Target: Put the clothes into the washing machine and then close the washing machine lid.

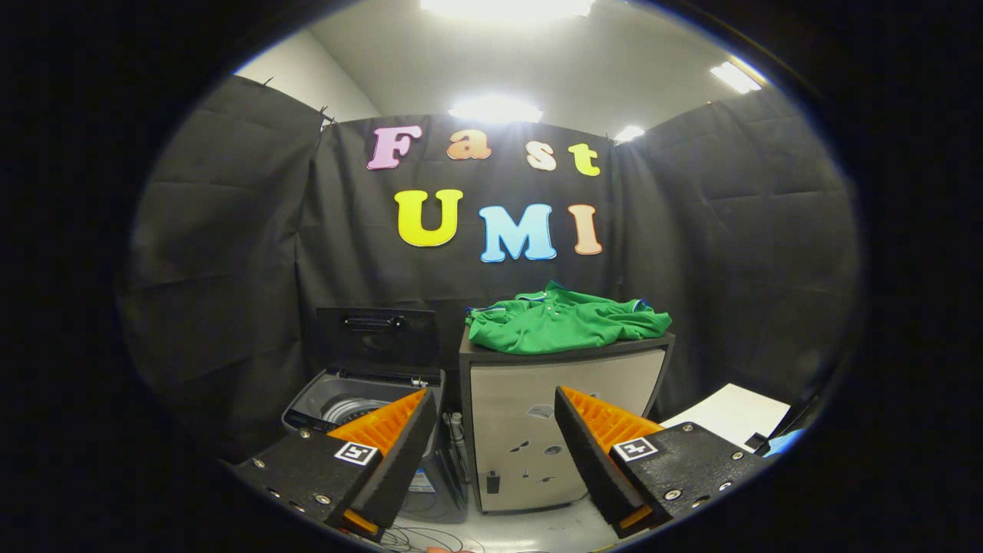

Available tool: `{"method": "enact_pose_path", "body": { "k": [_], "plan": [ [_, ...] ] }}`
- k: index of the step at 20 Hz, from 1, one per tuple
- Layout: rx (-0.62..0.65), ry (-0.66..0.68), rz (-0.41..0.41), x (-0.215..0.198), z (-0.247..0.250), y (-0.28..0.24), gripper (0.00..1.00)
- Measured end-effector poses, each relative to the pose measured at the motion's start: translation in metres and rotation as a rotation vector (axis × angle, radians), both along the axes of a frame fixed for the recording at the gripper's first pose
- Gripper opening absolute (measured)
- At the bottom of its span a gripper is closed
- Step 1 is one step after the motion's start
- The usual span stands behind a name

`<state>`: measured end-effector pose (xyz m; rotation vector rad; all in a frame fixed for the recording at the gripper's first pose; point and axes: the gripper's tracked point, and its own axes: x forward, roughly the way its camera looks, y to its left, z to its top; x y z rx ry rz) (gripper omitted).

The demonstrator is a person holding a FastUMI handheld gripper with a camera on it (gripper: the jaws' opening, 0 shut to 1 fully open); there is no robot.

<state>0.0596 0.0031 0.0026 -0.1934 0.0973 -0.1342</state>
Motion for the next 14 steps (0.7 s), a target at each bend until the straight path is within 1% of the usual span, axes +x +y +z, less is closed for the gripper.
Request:
{"method": "enact_pose_path", "body": {
  "k": [3,11,14],
  "plan": [
    [-0.043,0.021,-0.024,0.025,0.018,-0.011,0.96],
    [0.014,0.04,-0.094,0.115,0.072,-0.066,0.97],
    [0.031,0.087,-0.111,0.153,0.082,-0.09,0.97]
  ]
}}
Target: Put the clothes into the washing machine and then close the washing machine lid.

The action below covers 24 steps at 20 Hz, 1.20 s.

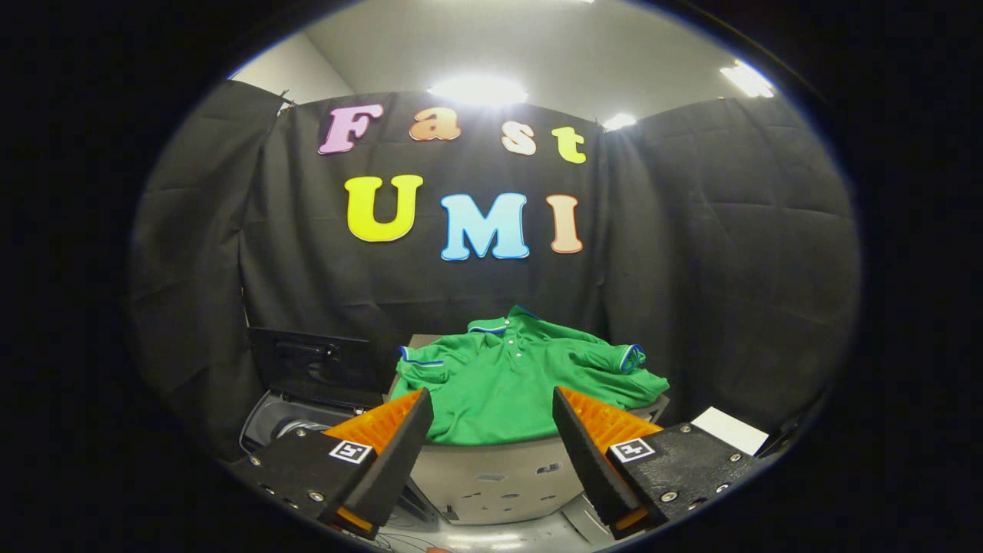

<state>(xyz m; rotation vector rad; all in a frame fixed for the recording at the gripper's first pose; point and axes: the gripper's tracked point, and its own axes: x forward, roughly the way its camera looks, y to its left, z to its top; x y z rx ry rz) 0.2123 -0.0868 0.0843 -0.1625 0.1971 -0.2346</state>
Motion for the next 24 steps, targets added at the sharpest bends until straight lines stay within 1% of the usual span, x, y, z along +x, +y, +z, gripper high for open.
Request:
{"method": "enact_pose_path", "body": {
  "k": [2,5,9,12,15,19,22,24],
  "plan": [
    [0.015,0.03,-0.019,0.024,0.006,-0.019,0.97],
    [0.064,0.085,-0.023,0.064,0.003,-0.042,0.97],
    [0.04,0.183,-0.023,0.106,-0.014,-0.071,0.97],
    [0.107,0.224,-0.02,0.134,-0.026,-0.082,0.97],
    [0.13,0.296,-0.006,0.156,-0.044,-0.09,0.97],
    [0.191,0.351,-0.003,0.177,-0.058,-0.092,0.96],
    [0.174,0.418,0.004,0.188,-0.074,-0.094,0.96],
    [0.184,0.443,0.01,0.195,-0.081,-0.092,0.96]
  ]
}}
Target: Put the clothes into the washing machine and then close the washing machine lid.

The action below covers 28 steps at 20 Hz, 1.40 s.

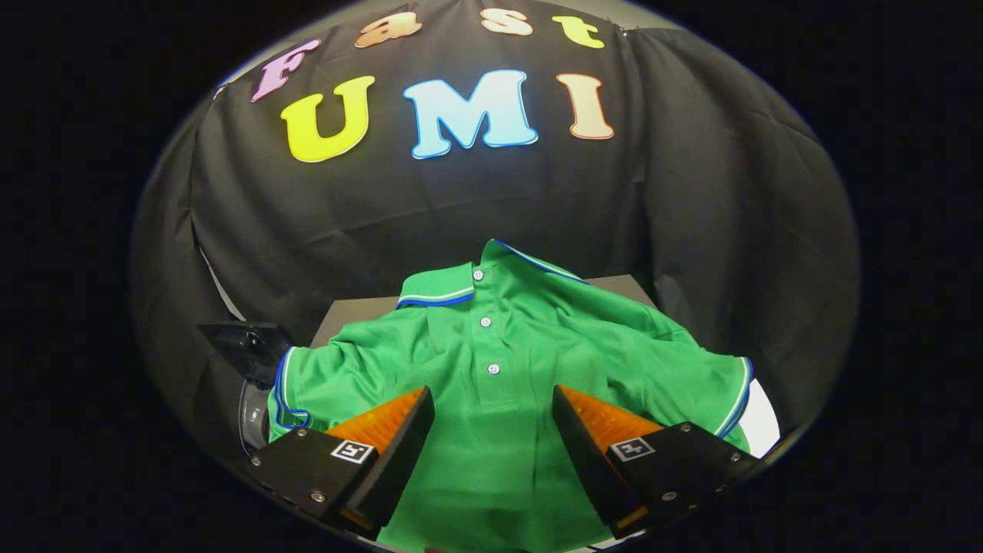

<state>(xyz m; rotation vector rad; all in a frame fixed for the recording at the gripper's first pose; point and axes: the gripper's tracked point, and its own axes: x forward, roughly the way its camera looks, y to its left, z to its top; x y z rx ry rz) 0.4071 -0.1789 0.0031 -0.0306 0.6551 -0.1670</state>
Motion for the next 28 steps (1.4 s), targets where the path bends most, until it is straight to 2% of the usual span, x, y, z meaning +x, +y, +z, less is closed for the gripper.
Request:
{"method": "enact_pose_path", "body": {
  "k": [3,9,14,16,18,21,23,25,28],
  "plan": [
    [0.032,0.03,0.001,0.005,-0.011,0.004,0.96],
    [0.076,0.001,-0.027,0.012,-0.008,0.002,0.96],
    [0.049,-0.015,-0.002,0.013,-0.01,0.003,0.94],
    [-0.011,0.002,-0.023,0.013,-0.012,-0.006,0.92],
    [-0.009,0.009,-0.073,0.011,-0.011,-0.013,0.74],
    [0.082,-0.03,-0.152,0.011,-0.006,-0.023,0.36],
    [0.105,-0.006,-0.1,0.009,-0.011,-0.022,0.09],
    [0.126,0.041,-0.075,0.007,-0.009,-0.021,0.02],
    [0.161,0.061,-0.107,0.007,-0.004,-0.024,0.01]
  ]
}}
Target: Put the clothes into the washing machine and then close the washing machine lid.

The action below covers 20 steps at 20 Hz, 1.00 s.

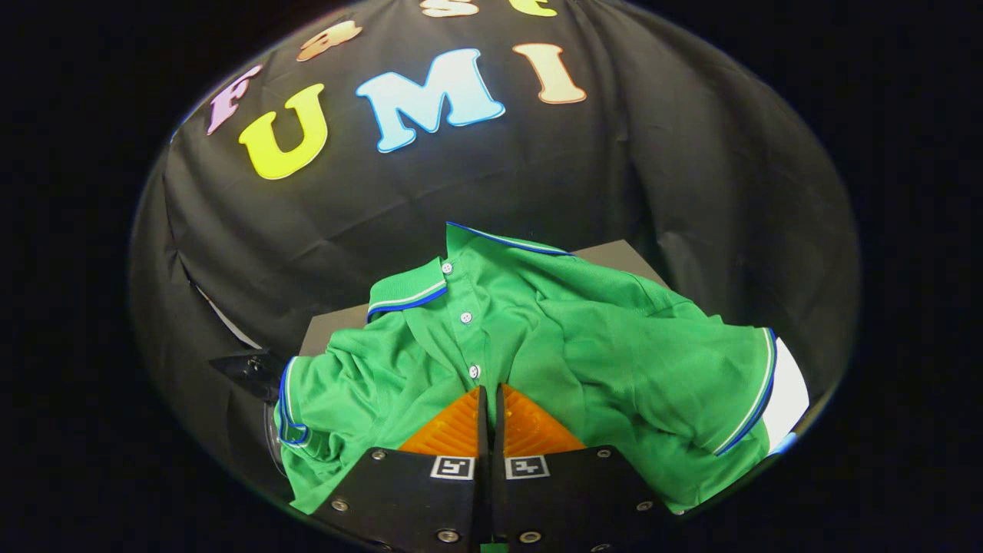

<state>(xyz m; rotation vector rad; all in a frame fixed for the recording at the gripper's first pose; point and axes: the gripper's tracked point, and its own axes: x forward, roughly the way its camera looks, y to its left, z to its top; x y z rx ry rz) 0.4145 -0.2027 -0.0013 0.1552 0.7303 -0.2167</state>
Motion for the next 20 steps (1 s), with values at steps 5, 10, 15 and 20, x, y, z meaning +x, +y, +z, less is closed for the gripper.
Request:
{"method": "enact_pose_path", "body": {
  "k": [5,10,15,20],
  "plan": [
    [-0.094,-0.024,0.033,0.004,0.027,0.011,0.0],
    [-0.145,-0.102,0.066,0.01,0.08,0.044,0.0],
    [-0.204,-0.17,0.116,0.008,0.127,0.092,0.0],
    [-0.264,-0.22,0.152,0.004,0.159,0.141,0.0]
  ]
}}
